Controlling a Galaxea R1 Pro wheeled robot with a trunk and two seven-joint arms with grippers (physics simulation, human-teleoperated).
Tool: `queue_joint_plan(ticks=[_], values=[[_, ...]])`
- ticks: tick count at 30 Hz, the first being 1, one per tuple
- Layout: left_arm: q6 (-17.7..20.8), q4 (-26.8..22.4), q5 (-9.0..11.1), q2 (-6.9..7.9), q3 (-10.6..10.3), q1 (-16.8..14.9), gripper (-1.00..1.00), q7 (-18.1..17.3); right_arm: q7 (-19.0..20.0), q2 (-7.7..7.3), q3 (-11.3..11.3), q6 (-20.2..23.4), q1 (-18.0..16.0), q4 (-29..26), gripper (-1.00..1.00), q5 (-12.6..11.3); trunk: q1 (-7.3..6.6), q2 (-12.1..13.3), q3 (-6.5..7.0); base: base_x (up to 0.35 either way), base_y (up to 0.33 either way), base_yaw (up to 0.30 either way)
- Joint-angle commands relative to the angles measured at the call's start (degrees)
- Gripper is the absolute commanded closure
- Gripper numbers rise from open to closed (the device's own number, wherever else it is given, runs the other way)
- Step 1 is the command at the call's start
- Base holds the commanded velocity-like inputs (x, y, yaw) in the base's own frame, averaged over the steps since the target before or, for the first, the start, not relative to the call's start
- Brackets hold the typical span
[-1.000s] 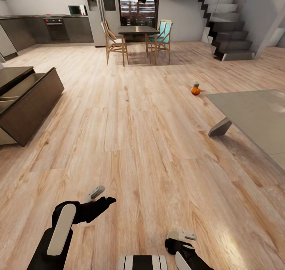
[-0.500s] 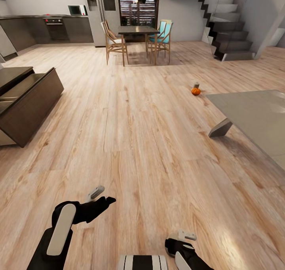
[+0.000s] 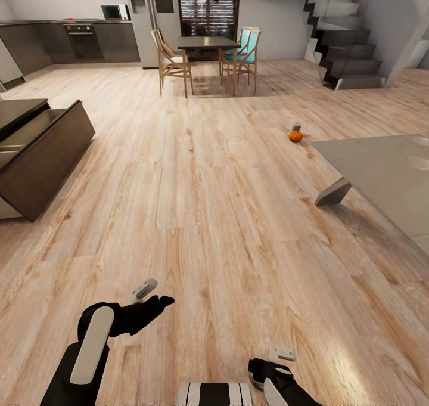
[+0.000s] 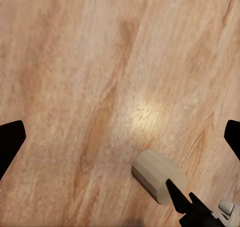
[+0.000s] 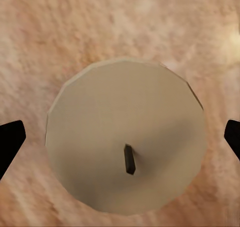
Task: Place each of the two pumpkins and all three candles from the living room inside a cabinet in the living room (use any cabinet), then make sure every cabinet is closed, and position the cauldron so it is next to a table in the living room.
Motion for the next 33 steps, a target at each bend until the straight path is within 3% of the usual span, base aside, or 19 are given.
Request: queue_joint_plan(ticks=[1, 8, 11, 13, 15, 17, 20, 23, 26, 33], values=[[0.21, -0.05, 0.62, -0.05, 0.11, -0.03, -1.00, 0.54, -0.49, -0.05, 0.39, 0.25, -0.03, -0.11, -1.00, -0.40, 0.01, -0.03, -0.27, 0.000, 0.000, 0.000], [0.33, -0.17, 0.81, -0.05, 0.12, -0.03, -1.00, 0.51, -0.49, -0.08, 0.39, 0.25, -0.03, -0.11, -1.00, -0.38, 0.04, -0.05, -0.49, 0.000, 0.000, 0.000], [0.45, -0.35, 2.95, 0.06, 0.12, -0.03, -1.00, 0.46, -0.49, -0.06, 0.39, 0.25, -0.03, -0.11, -1.00, -0.36, 0.04, -0.05, -0.49, 0.000, 0.000, 0.000], [0.51, -0.52, 5.83, 0.79, 0.10, 0.01, -1.00, 0.46, -0.49, -0.07, 0.39, 0.25, -0.03, -0.11, -1.00, -0.36, 0.06, -0.06, -0.71, 0.000, 0.000, 0.000], [0.54, -0.61, 9.50, 2.45, -0.13, 0.26, -1.00, 0.45, -0.49, -0.06, 0.39, 0.25, -0.03, -0.11, -1.00, -0.36, 0.09, -0.07, -0.94, 0.000, 0.000, 0.000], [0.55, -0.62, 14.99, 4.81, -0.33, 0.61, -1.00, 0.45, -0.49, -0.06, 0.39, 0.25, -0.03, -0.11, -1.00, -0.36, 0.09, -0.07, -0.94, 0.000, 0.000, 0.000], [0.56, -0.62, 19.45, 6.25, -0.41, 1.06, -1.00, 0.45, -0.49, -0.06, 0.39, 0.25, -0.03, -0.11, -1.00, -0.36, 0.09, -0.07, -0.94, 0.000, 0.000, 0.000], [0.56, -0.59, 20.75, 6.74, -0.44, 1.17, -1.00, 0.45, -0.49, -0.05, 0.39, 0.25, -0.03, -0.11, -1.00, -0.36, 0.09, -0.07, -0.94, 0.000, 0.000, 0.000], [0.56, -0.59, 21.03, 6.83, -0.47, 1.19, -1.00, 0.45, -0.49, -0.05, 0.39, 0.25, -0.03, -0.11, -1.00, -0.36, 0.17, -0.11, -1.60, 0.000, 0.000, 0.000], [0.56, -0.59, 21.18, 6.81, -0.50, 1.20, -1.00, 0.45, -0.49, -0.05, 0.39, 0.25, -0.03, -0.11, -1.00, -0.36, 0.17, -0.11, -1.60, 0.000, 0.000, 0.000]])
